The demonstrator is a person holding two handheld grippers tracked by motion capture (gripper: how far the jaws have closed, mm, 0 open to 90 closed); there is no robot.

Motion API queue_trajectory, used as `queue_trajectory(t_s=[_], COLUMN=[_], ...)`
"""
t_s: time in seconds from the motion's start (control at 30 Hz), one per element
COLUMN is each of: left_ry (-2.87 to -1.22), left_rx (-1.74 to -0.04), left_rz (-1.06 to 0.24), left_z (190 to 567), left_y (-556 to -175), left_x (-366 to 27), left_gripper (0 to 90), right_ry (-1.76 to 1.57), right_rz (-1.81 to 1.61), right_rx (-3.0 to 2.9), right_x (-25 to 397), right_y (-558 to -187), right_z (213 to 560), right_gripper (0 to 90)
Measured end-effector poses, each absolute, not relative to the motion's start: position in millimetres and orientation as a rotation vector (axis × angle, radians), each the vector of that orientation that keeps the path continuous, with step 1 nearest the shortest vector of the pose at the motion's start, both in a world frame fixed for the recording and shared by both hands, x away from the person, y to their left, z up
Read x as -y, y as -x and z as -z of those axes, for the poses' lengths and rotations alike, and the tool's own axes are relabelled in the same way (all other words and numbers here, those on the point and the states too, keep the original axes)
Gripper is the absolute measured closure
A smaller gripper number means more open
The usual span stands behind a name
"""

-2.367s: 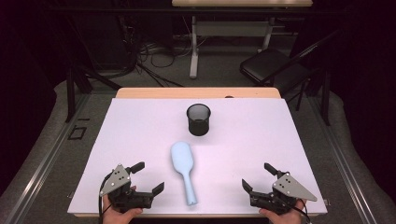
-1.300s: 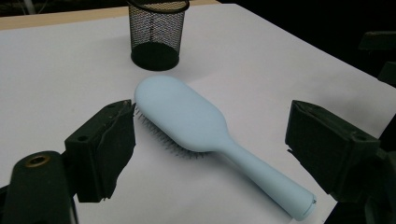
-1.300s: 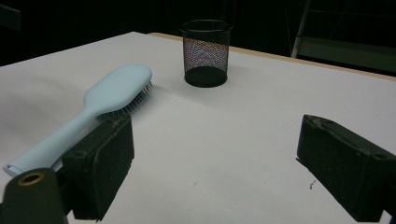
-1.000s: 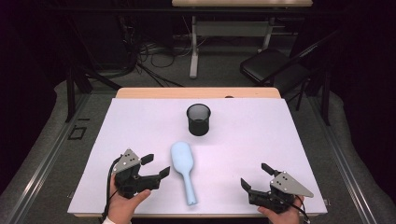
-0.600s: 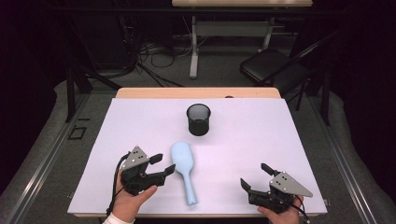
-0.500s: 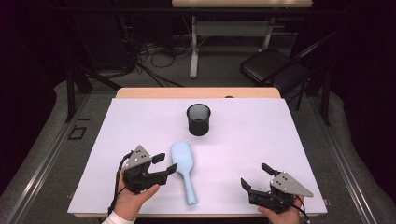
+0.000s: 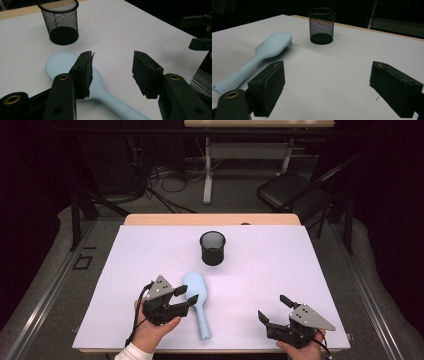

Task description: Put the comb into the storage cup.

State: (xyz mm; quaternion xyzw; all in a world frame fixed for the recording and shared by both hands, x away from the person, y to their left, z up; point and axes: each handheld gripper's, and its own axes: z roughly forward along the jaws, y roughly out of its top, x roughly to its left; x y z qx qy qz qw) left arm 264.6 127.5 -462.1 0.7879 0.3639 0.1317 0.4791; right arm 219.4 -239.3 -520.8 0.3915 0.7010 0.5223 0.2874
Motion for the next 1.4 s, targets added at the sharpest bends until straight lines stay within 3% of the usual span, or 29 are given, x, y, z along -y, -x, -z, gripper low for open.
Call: queue_trajectory(t_s=[0.57,1.1,1.4], left_ry=[-1.959,-2.036,-2.135], left_rx=[-0.870,-0.929,-0.913], left_rz=[-0.305,-0.320,-0.331], left_z=[466,475,487], left_y=[-267,-267,-268], left_x=[-108,-93,-82], left_gripper=[62.9,89.5,90.0], right_ry=[-1.052,-1.061,-1.063], right_rz=[-1.392,-1.391,-1.390], right_rx=[-1.875,-1.870,-1.876], right_x=[240,241,241], right_y=[-219,-220,-220], right_z=[521,521,521], right_gripper=[13.3,13.9,14.0])
